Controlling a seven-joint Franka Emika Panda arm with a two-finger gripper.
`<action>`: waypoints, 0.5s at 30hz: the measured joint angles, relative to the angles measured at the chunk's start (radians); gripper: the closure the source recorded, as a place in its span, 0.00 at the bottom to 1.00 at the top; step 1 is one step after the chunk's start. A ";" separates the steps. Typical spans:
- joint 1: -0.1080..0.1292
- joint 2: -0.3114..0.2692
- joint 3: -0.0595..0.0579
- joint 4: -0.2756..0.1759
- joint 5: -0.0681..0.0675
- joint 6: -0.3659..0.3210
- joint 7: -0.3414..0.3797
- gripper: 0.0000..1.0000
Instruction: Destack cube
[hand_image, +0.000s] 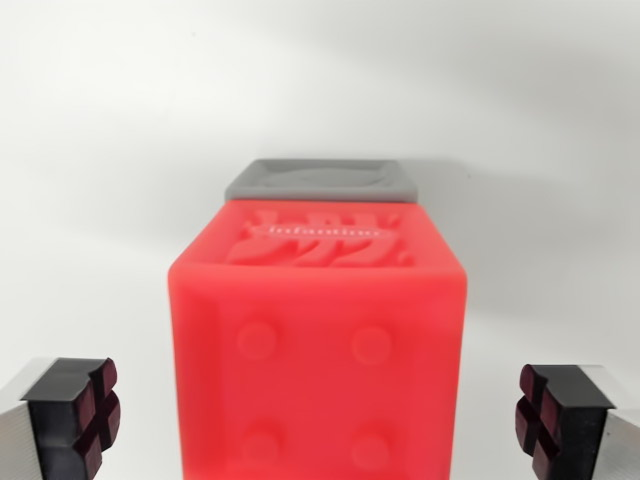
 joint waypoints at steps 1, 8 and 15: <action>0.001 0.005 -0.001 0.000 0.000 0.005 0.000 0.00; 0.005 0.033 -0.006 0.003 0.000 0.031 0.000 0.00; 0.008 0.052 -0.009 0.008 0.000 0.045 0.000 0.00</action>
